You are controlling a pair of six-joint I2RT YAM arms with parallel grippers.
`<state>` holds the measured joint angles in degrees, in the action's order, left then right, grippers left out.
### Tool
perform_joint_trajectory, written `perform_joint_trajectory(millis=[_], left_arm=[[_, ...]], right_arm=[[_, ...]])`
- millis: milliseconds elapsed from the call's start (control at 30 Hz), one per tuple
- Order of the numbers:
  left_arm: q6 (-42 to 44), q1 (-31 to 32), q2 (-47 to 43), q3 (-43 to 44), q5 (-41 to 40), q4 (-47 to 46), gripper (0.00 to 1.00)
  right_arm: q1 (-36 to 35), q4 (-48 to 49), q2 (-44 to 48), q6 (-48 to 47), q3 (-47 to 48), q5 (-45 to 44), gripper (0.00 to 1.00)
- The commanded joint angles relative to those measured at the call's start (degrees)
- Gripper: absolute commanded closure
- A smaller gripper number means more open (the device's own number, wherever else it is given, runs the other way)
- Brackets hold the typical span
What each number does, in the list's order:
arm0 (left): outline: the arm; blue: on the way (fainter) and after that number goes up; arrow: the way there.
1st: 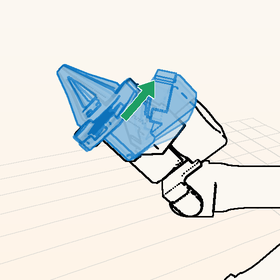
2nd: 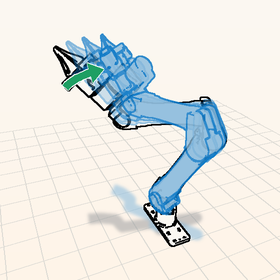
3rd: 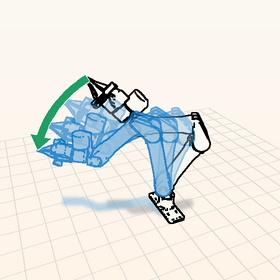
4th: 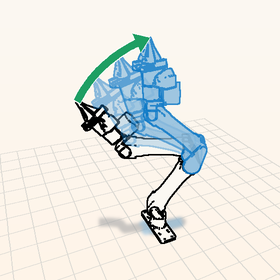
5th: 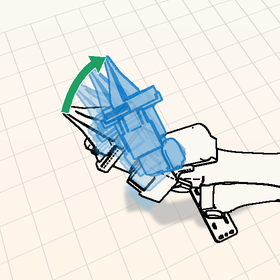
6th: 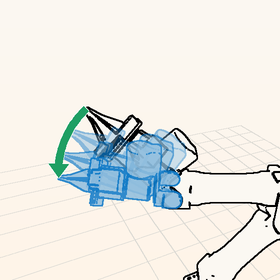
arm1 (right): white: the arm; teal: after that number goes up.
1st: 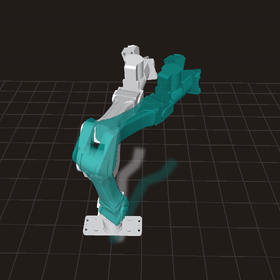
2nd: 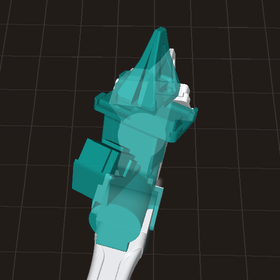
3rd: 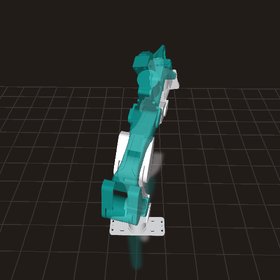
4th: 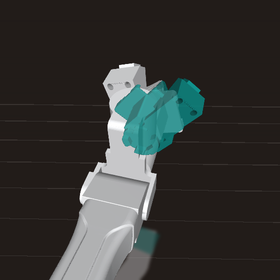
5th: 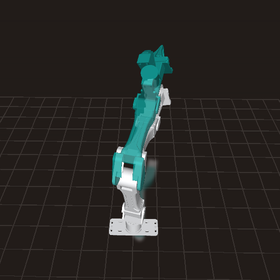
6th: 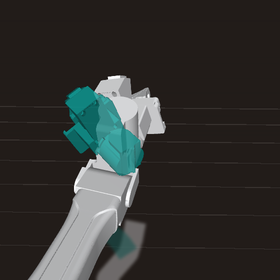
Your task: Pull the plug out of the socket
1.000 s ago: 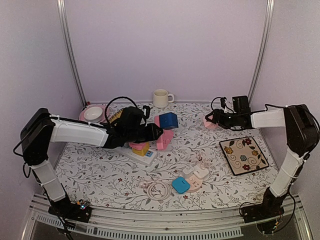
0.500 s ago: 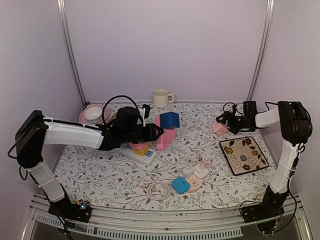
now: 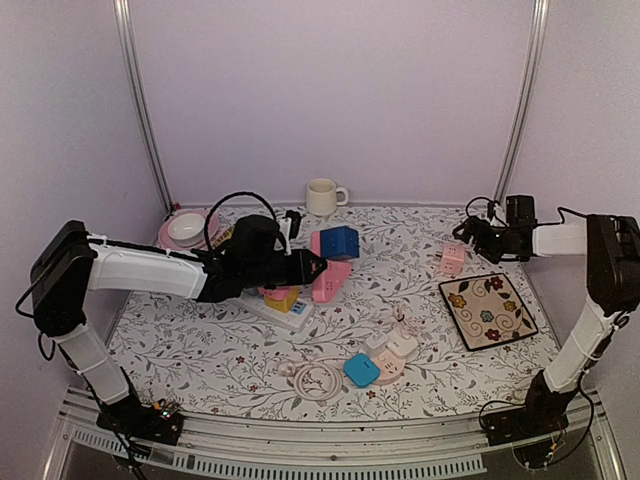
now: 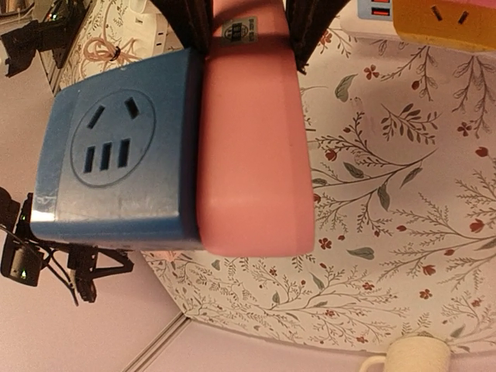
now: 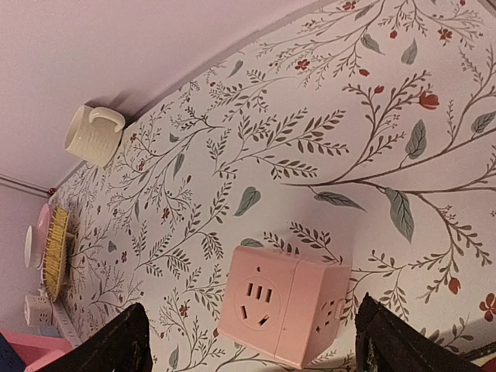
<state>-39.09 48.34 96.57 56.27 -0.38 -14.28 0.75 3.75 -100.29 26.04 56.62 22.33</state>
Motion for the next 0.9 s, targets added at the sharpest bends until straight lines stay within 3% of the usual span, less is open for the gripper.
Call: perform_joint_trajectory(millis=[0, 400, 600, 867], left_arm=[[1.3, 0.8, -2.2, 0.4, 0.8, -5.2, 1.00], [1.7, 2.3, -0.7, 1.6, 0.7, -5.4, 1.00], [2.3, 3.4, -0.3, 2.7, 0.2, -4.9, 1.00], [4.1, 5.3, 1.3, 4.8, -1.1, -3.4, 1.00]], right_arm=[[-1.7, -1.8, 7.3, -2.3, -2.8, -2.4, 0.06], [-25.6, 5.6, 24.1, 3.9, -10.2, -5.3, 0.04], [-35.7, 7.6, 22.3, 7.1, -8.2, -9.6, 0.03], [-41.8, 9.1, 13.9, 8.6, -3.1, -11.2, 0.03]])
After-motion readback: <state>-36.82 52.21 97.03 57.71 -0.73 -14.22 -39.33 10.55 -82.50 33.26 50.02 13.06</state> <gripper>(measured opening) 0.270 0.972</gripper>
